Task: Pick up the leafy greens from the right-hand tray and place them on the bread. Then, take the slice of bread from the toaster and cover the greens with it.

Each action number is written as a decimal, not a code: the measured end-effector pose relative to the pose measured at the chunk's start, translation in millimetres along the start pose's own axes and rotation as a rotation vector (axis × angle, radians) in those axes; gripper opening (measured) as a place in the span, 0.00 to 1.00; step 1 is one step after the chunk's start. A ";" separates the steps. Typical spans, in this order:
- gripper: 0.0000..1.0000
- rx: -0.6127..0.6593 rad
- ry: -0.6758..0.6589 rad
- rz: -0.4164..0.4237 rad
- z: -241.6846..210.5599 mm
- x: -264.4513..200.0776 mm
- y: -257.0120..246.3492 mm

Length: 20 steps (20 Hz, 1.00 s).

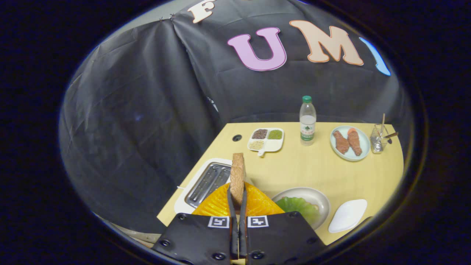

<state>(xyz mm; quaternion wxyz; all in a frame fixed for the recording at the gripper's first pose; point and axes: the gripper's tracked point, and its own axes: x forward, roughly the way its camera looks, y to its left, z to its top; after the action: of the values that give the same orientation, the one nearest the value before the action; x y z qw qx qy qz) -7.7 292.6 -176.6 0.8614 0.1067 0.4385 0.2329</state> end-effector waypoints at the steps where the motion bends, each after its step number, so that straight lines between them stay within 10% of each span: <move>1: 0.04 0.010 0.008 -0.004 -4.7 3.1 -3.0; 20: 0.04 0.250 0.141 -0.068 -90.2 38.2 -97.0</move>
<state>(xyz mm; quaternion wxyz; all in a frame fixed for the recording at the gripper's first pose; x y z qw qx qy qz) -31.1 225.5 -294.7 0.8158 0.1818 0.5270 0.1540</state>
